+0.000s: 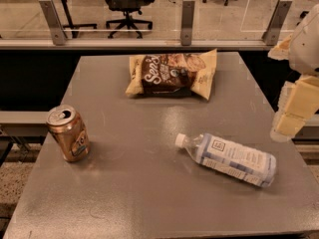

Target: Pick blue plastic bottle

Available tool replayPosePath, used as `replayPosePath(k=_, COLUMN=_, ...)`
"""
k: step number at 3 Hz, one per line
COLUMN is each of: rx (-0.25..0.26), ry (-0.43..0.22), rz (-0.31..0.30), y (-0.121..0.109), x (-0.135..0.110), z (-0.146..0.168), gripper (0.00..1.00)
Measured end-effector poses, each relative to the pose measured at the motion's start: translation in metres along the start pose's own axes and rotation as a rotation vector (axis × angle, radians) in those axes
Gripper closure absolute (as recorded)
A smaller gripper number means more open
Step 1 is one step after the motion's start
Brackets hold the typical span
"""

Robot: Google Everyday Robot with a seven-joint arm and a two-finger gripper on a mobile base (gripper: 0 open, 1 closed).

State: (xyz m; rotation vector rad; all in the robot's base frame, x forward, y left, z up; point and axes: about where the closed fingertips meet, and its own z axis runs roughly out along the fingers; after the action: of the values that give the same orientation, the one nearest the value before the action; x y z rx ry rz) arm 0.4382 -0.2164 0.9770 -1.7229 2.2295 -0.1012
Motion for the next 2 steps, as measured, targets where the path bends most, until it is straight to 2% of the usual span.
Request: replayPosePath(k=2, rx=-0.019, ry=-0.010, rz=-0.008, y=0.0032, x=-0.0056, z=0.0024, gripper=0.00)
